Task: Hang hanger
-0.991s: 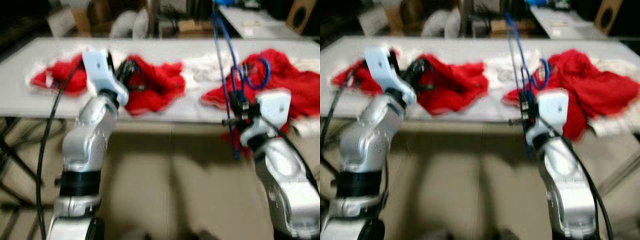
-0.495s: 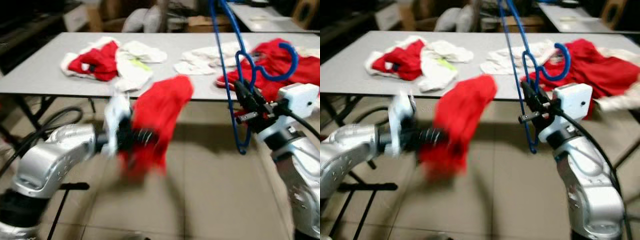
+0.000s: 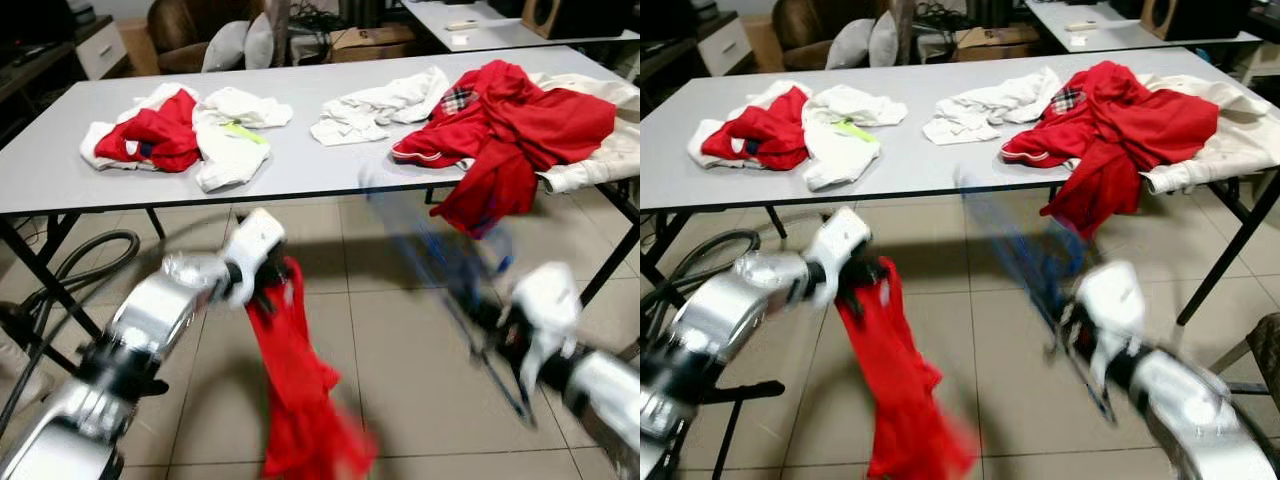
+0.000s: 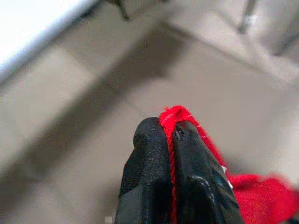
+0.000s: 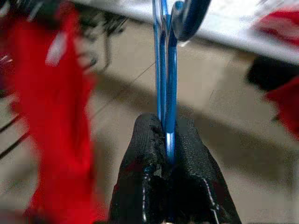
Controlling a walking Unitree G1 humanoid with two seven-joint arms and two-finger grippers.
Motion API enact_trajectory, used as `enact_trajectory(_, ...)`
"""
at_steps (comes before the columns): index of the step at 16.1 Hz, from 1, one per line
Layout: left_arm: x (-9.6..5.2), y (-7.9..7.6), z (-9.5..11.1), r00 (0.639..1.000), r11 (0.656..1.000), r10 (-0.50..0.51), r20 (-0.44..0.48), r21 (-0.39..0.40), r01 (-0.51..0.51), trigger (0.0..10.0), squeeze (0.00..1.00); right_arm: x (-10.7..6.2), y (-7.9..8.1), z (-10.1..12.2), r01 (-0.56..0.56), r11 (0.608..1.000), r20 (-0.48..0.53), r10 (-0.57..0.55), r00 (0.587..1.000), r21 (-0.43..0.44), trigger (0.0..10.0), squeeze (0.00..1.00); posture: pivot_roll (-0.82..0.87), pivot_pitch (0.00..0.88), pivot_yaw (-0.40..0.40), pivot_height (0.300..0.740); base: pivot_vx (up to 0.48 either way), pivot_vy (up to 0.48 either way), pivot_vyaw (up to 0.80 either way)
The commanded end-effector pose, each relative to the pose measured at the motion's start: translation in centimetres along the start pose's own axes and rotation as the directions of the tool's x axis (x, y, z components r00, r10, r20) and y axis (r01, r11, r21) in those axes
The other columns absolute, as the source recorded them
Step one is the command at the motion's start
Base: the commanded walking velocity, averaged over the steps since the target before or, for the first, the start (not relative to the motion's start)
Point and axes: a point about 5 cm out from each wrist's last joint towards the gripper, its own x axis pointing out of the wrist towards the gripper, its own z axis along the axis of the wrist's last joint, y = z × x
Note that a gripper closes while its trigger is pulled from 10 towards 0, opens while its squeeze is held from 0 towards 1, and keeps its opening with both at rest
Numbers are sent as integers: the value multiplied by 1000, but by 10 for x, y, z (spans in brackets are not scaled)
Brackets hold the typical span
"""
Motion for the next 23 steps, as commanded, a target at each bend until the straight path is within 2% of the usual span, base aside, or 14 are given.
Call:
enact_trajectory(1, -3, 10, 16, 996, 994, 33, 85, 104, -42, 0, 0, 1, 8, -1, -53, 999, -10, 53, 999, -8, 10000, 0, -153, 0, 104, 740, 0, 0, 0)
enact_trajectory(2, -3, 7, 24, 989, 986, -38, 143, 166, 14, 0, 0, 3, 12, -4, -68, 998, -20, 68, 997, -2, 10000, 0, -154, 0, 107, 740, 0, 0, 0)
enact_trajectory(4, -4, 7, 34, 971, 980, -119, 207, 184, 80, 0, 0, 13, 15, -11, -65, 998, -30, 66, 997, 25, 10000, 0, -150, 0, 103, 740, 0, 0, 0)
enact_trajectory(5, -4, 9, 35, 970, 975, -131, 207, 205, 88, 0, 0, 16, 14, -14, -57, 998, -45, 57, 997, 13, 10000, 0, -146, 0, 107, 740, 0, 0, 0)
enact_trajectory(7, -2, 18, 36, 973, 974, -116, 199, 215, 72, 0, 0, 17, 14, -13, -63, 998, -37, 63, 997, 12, 10000, 0, -141, 0, 109, 740, 0, 0, 0)
enact_trajectory(8, -2, 26, 42, 976, 977, -87, 202, 210, 43, 0, 0, 13, 14, -9, -63, 998, -31, 63, 998, -1, 10000, 0, -139, 0, 115, 740, 0, 0, 0)
enact_trajectory(11, -3, 35, 51, 976, 976, -36, 215, 217, -12, 0, 0, 4, 17, -8, -85, 996, -26, 85, 996, 14, 10000, 0, -137, 0, 130, 740, 0, 0, 0)
enact_trajectory(13, -2, 41, 63, 969, 977, 4, 247, 204, -56, 0, 0, -9, 25, -5, -191, 980, -14, 192, 981, 50, 10000, 0, -139, 0, 138, 740, 0, 0, 0)
enact_trajectory(14, -1, 40, 69, 964, 976, -6, 267, 210, -52, 0, 0, -10, 25, -4, -206, 977, -23, 208, 978, 49, 10000, 0, -139, 0, 139, 740, 0, 0, 0)
enact_trajectory(15, -1, 39, 70, 963, 976, -11, 270, 213, -48, 0, 0, -10, 24, -4, -204, 978, -25, 206, 978, 47, 10000, 0, -139, 0, 139, 740, 0, 0, 0)
enact_trajectory(19, -4, 32, 84, 948, 966, -83, 306, 258, 1, 0, 0, 12, 11, -6, -109, 994, -44, 111, 993, 27, 10000, 0, -127, 0, 132, 740, 0, 0, 0)
enact_trajectory(23, -8, 33, 90, 944, 959, -73, 323, 283, -23, 0, 0, 19, 15, -7, -168, 985, -68, 170, 983, 40, 10000, 0, -118, 0, 118, 740, 0, 0, 0)
